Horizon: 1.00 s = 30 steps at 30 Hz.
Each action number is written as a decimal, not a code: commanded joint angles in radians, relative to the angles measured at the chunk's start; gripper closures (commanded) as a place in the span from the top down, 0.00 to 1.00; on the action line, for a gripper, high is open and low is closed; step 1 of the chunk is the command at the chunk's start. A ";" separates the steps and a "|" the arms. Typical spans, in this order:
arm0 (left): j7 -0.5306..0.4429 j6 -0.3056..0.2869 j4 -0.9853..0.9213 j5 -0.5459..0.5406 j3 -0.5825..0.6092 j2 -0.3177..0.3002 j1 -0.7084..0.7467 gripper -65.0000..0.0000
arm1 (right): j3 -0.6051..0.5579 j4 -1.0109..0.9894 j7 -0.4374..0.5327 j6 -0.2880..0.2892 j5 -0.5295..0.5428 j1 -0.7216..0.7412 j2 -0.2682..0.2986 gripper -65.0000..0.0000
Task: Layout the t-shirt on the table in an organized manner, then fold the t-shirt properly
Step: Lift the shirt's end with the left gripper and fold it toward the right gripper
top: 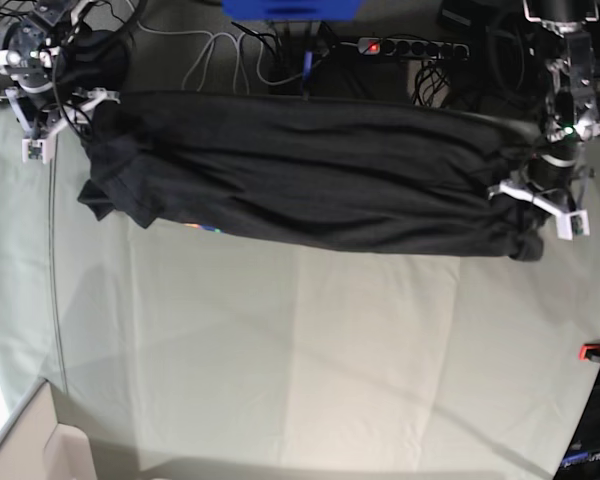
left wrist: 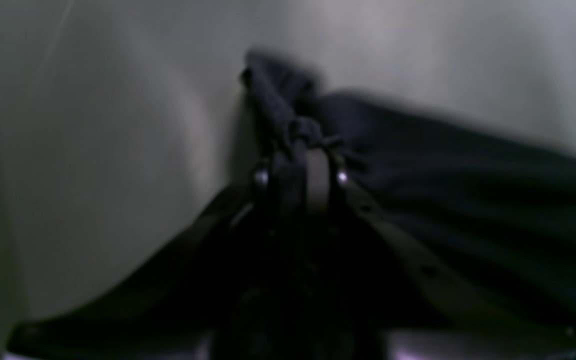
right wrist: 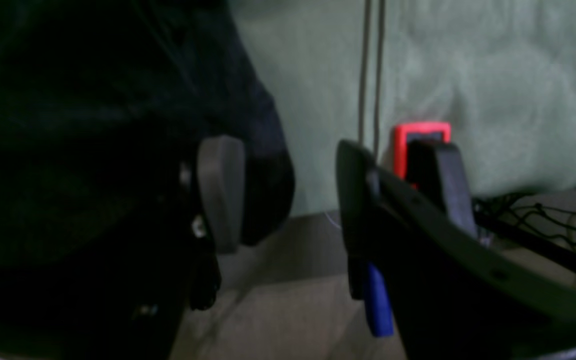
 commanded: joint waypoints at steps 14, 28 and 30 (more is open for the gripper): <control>-0.029 0.007 0.295 0.163 0.114 0.143 0.084 0.02 | 0.001 0.017 0.020 0.017 0.011 0.005 0.007 0.47; -0.036 0.011 0.299 0.583 0.442 0.353 0.142 0.02 | -0.001 0.017 0.020 0.017 0.011 0.025 0.007 0.47; -0.036 0.011 0.298 0.599 0.467 0.356 0.138 0.02 | -0.001 0.017 0.020 0.017 0.011 0.025 0.007 0.47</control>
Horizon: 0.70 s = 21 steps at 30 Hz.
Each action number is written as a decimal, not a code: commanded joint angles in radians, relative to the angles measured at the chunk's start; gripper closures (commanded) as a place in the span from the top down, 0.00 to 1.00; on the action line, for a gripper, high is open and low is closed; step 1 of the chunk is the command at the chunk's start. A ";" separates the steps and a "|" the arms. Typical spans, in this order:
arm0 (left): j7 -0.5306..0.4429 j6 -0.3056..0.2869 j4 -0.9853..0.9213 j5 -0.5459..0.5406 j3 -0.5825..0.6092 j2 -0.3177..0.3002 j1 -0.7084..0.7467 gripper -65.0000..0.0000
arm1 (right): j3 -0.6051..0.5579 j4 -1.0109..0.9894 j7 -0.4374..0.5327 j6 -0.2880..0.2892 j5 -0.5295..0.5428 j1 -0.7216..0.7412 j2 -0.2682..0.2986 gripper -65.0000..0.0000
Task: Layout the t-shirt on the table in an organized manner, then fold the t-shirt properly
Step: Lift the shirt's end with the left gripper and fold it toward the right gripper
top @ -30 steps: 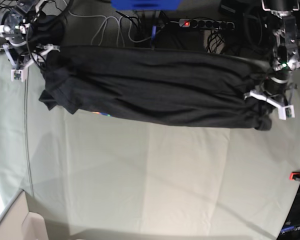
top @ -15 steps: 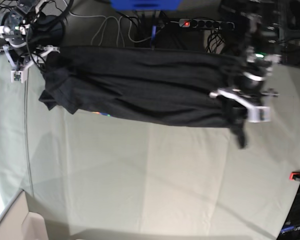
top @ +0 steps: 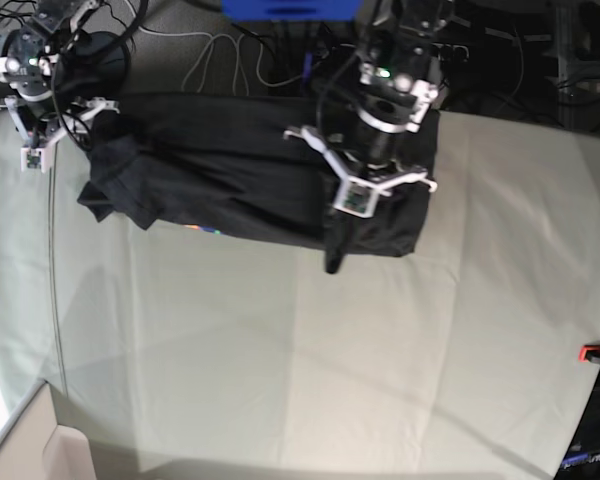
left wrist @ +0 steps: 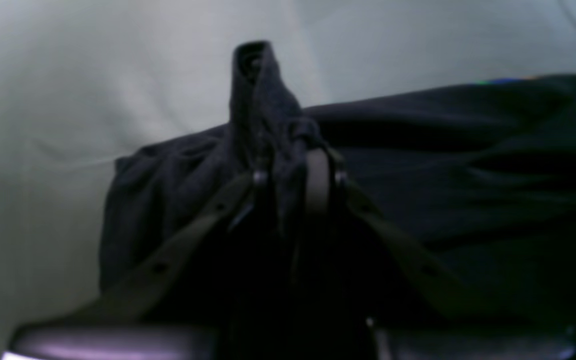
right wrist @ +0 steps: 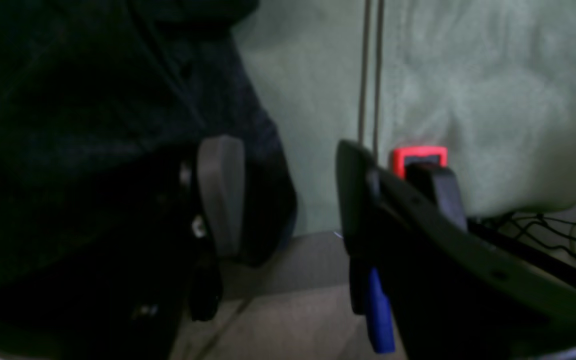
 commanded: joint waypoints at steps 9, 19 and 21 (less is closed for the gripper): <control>-0.025 0.003 -0.035 0.012 0.112 0.011 -0.048 0.02 | -0.002 0.017 0.016 0.017 0.011 0.002 0.007 0.47; -0.022 0.003 -0.106 0.012 0.193 0.011 -0.096 0.03 | -0.003 0.017 0.016 0.017 0.011 0.002 0.007 0.47; -0.021 0.003 -0.106 0.007 0.195 0.011 -0.103 0.03 | -0.003 0.017 0.016 0.017 0.011 0.002 0.007 0.47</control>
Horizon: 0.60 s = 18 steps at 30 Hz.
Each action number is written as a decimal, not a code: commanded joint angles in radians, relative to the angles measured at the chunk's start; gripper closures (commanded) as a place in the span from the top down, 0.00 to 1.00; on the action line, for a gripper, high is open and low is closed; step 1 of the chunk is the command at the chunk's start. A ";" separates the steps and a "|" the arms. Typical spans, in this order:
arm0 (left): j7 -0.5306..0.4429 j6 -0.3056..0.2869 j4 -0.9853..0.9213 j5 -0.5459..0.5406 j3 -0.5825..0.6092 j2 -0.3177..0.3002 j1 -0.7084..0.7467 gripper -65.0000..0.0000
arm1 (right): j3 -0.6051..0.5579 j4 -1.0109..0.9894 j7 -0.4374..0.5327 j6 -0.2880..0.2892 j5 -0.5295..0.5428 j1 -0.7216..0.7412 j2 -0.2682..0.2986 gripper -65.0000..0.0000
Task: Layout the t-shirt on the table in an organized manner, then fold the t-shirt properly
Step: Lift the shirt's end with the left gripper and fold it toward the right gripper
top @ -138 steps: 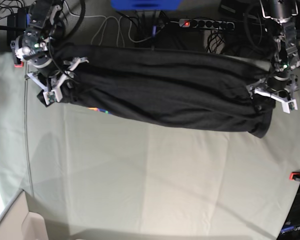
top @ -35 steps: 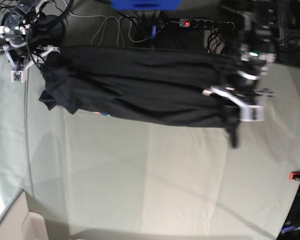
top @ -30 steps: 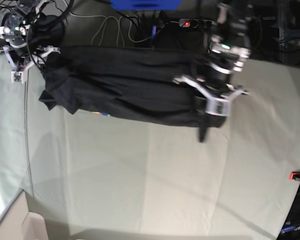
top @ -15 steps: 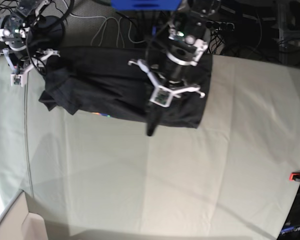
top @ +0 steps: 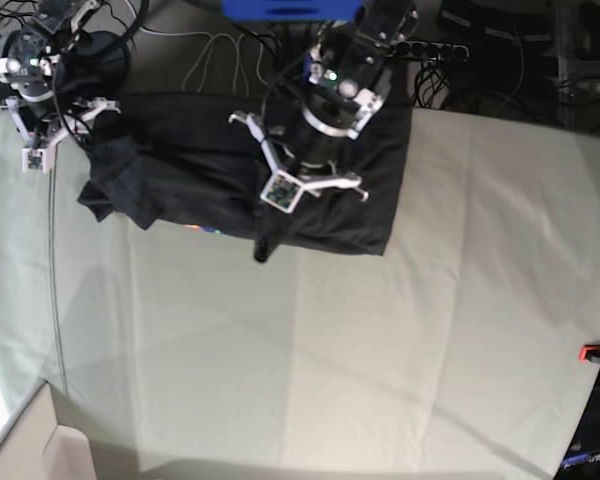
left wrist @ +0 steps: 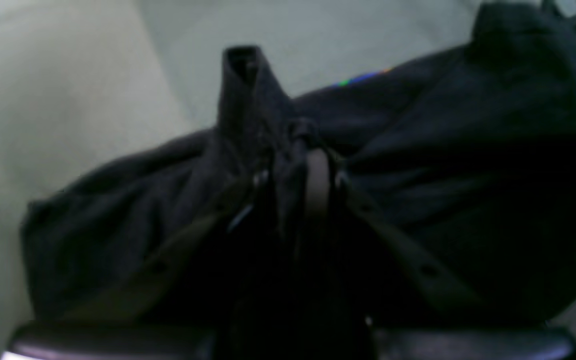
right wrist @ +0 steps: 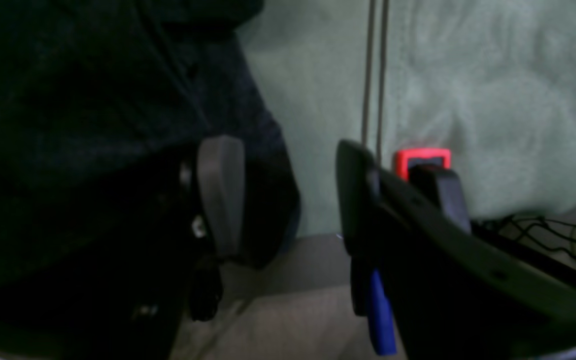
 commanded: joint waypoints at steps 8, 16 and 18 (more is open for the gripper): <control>-0.028 0.003 0.029 -0.011 0.006 0.008 -0.004 0.47 | 0.001 0.017 0.016 0.017 0.010 0.003 0.007 0.47; -0.031 0.003 0.222 -0.015 0.009 -0.067 0.056 0.55 | 0.001 0.018 0.016 0.017 0.010 0.003 0.007 0.47; -0.031 0.003 0.230 -0.015 -0.008 -0.081 0.057 0.52 | 0.001 0.018 0.016 0.017 0.010 0.003 0.007 0.47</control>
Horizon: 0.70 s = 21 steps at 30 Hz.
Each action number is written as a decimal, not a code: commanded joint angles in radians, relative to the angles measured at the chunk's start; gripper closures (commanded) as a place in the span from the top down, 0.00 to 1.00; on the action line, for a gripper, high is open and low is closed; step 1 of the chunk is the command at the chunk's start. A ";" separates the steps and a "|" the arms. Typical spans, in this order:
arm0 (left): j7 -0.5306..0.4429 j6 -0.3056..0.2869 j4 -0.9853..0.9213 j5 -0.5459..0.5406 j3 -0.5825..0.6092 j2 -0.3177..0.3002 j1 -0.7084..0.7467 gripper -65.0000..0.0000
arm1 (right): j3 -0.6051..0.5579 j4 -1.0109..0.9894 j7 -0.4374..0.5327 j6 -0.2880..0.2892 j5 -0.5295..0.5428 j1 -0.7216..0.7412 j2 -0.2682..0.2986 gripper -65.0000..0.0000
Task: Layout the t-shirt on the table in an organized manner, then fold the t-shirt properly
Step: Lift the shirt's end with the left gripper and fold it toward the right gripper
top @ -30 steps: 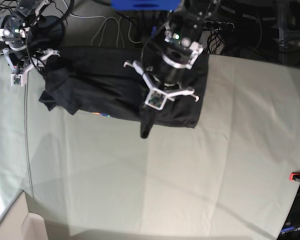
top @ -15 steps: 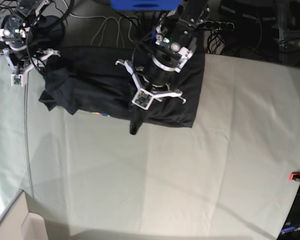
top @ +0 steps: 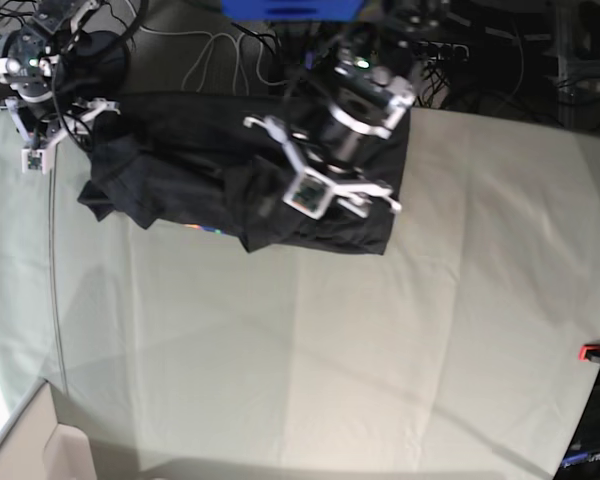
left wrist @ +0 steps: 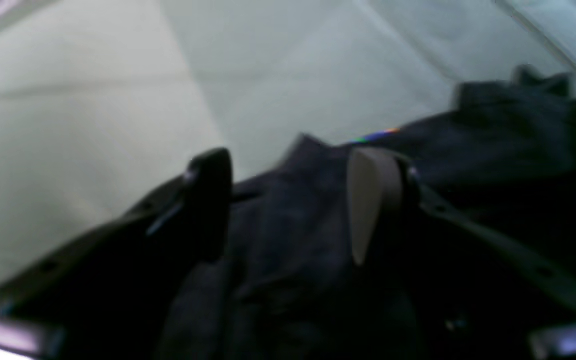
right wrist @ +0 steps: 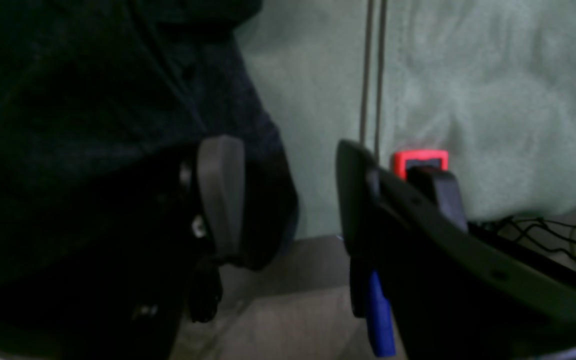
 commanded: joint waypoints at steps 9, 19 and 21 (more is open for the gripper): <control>-0.017 -0.002 -0.143 -0.002 -0.111 0.018 -0.033 0.25 | 0.001 0.017 0.016 0.017 0.010 0.019 0.006 0.47; -0.019 -0.008 -0.151 -0.002 0.245 -0.096 -0.036 0.26 | 0.009 0.018 0.016 0.017 0.010 0.027 0.006 0.47; -0.022 -0.008 -0.123 -0.002 0.263 -0.107 -0.038 0.26 | 0.009 0.018 0.016 0.017 0.010 0.027 0.006 0.47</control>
